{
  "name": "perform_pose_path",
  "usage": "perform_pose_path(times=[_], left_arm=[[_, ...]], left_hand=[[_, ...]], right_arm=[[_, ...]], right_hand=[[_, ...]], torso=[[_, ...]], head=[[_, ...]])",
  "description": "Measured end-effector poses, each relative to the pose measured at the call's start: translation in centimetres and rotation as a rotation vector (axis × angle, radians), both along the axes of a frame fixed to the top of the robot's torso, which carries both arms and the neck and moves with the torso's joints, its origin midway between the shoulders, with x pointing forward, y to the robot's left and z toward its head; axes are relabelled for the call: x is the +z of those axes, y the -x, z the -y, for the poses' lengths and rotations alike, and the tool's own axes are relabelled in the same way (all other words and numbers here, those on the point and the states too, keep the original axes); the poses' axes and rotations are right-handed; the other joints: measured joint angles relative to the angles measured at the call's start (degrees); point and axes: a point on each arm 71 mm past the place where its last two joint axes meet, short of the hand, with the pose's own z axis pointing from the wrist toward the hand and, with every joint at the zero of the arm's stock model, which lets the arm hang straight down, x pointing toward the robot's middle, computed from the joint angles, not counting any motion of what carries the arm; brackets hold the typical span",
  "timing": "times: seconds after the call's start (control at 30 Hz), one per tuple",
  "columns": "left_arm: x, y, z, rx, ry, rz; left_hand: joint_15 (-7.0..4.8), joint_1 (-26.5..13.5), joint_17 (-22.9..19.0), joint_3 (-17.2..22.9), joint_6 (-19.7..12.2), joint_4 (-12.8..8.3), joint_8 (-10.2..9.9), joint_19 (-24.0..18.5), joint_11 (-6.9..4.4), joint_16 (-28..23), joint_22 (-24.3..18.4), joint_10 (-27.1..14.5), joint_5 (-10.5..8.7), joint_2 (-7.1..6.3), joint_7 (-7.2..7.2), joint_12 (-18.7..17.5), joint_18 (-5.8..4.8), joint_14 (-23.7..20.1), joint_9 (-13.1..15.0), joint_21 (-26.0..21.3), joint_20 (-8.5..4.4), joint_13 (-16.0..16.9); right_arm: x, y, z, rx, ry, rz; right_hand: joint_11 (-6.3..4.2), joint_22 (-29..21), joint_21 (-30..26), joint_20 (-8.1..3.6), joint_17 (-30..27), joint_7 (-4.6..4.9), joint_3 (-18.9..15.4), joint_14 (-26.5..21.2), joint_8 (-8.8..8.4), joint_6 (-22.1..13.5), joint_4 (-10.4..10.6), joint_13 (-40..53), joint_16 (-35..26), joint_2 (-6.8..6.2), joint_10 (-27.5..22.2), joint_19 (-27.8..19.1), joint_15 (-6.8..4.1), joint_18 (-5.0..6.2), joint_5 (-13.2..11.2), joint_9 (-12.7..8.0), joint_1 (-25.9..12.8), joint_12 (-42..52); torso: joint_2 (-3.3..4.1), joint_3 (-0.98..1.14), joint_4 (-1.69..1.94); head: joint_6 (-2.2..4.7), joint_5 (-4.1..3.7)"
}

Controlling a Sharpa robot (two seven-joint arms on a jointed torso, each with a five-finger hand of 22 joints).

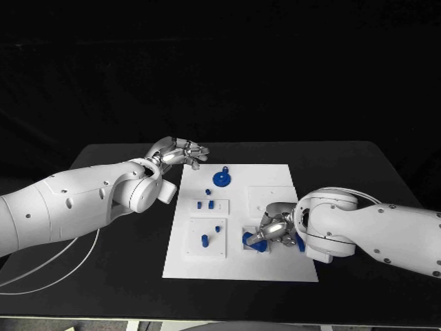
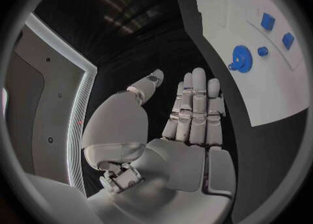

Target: Assemble the parts on the task board

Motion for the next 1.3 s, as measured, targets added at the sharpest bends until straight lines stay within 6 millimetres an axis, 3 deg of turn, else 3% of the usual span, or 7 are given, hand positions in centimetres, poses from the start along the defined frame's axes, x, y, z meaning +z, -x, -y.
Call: perform_pose_path(times=[0.17,0.33,0.47,0.57,0.9,1.3], left_arm=[[0.0,0.01,0.01,0.0,0.0,0.0],[0.01,0.03,-0.02,0.0,0.0,0.0],[0.01,0.03,-0.07,0.0,0.0,-0.001],[0.01,0.04,-0.07,0.0,0.0,-0.001],[0.02,0.05,-0.13,0.001,0.0,-0.001],[0.01,0.05,-0.16,0.002,-0.001,-0.003]], left_hand=[[0.0,0.0,0.0,0.0,0.0,0.0,0.0,0.0,0.0,0.0,0.1,0.0,0.0,0.0,0.0,0.0,0.0,0.0,0.0,0.0,0.0,0.0],[0.0,0.0,0.1,0.0,0.0,0.0,0.0,0.0,0.0,0.0,0.1,0.0,0.0,0.0,0.0,0.0,0.0,0.0,0.0,0.0,0.0,0.0],[0.0,0.0,0.0,0.0,0.0,0.0,0.0,0.0,0.0,0.0,0.0,0.0,0.0,0.0,0.0,0.0,0.0,0.0,0.0,0.0,0.0,0.0],[0.0,0.0,0.0,0.0,0.0,0.0,0.0,0.0,0.0,0.0,0.0,0.0,0.0,0.0,0.0,0.0,0.0,0.0,0.0,0.0,0.0,0.0],[0.0,0.0,0.1,0.0,0.0,0.0,0.0,0.0,0.0,0.0,0.1,0.0,0.0,0.0,0.0,0.0,0.0,0.0,0.0,0.0,0.0,0.0],[0.0,0.0,0.2,0.0,0.0,0.0,0.0,0.0,0.0,0.0,0.1,0.0,0.0,0.0,0.0,0.0,0.0,0.0,0.0,0.0,0.0,0.0]], right_arm=[[-0.34,0.18,-0.35,0.021,0.01,-0.011],[-0.34,0.13,-0.47,0.031,0.016,-0.01],[-0.36,0.12,-0.54,0.037,0.019,-0.005],[-0.39,0.06,-0.58,0.039,0.021,0.0],[-0.5,-0.07,-0.65,0.038,0.016,0.009],[-0.62,-0.24,-0.6,0.032,0.011,0.014]], right_hand=[[0.0,0.0,0.0,0.2,-0.1,-0.22,0.0,0.0,-0.16,0.3,0.0,0.0,0.0,-0.71,0.0,-0.2,0.0,0.01,0.0,-0.2,-0.7,-0.3],[-0.04,0.0,0.0,0.2,-0.1,-0.52,0.0,0.0,-0.11,0.9,0.0,-0.1,0.0,-0.53,0.0,-0.2,0.01,0.01,0.0,-0.3,-1.4,-0.3],[-0.33,0.0,0.4,0.2,-0.1,-0.9,0.2,0.0,0.04,1.7,0.2,-0.1,0.0,0.26,0.7,-0.2,0.0,0.02,0.0,-0.7,-2.2,-0.4],[-0.75,0.0,0.4,0.4,-0.3,-1.2,0.3,0.1,0.04,2.8,0.1,-0.1,0.0,1.71,1.6,-0.4,-0.35,0.04,0.0,-1.2,-2.7,-0.4],[-0.97,0.0,0.4,0.61,-0.6,-1.19,1.0,0.0,0.1,4.1,-1.1,0.0,-0.2,4.12,2.4,-0.6,-0.43,0.04,-0.2,-1.9,-4.4,-0.4],[-1.12,0.0,0.4,0.71,-0.7,-1.33,2.3,0.2,-0.18,5.1,1.7,0.2,-0.2,5.51,2.8,-0.5,-0.62,0.04,-0.2,-2.7,-8.1,-0.4]], torso=[[0.01,0.0,0.0],[0.02,-0.01,0.0],[0.03,-0.03,0.0],[0.03,-0.03,0.02],[0.04,-0.05,0.02],[0.04,-0.04,0.0]], head=[[0.03,-0.08],[0.07,-0.13],[0.1,-0.15],[0.11,-0.15],[0.18,-0.13],[0.24,-0.24]])
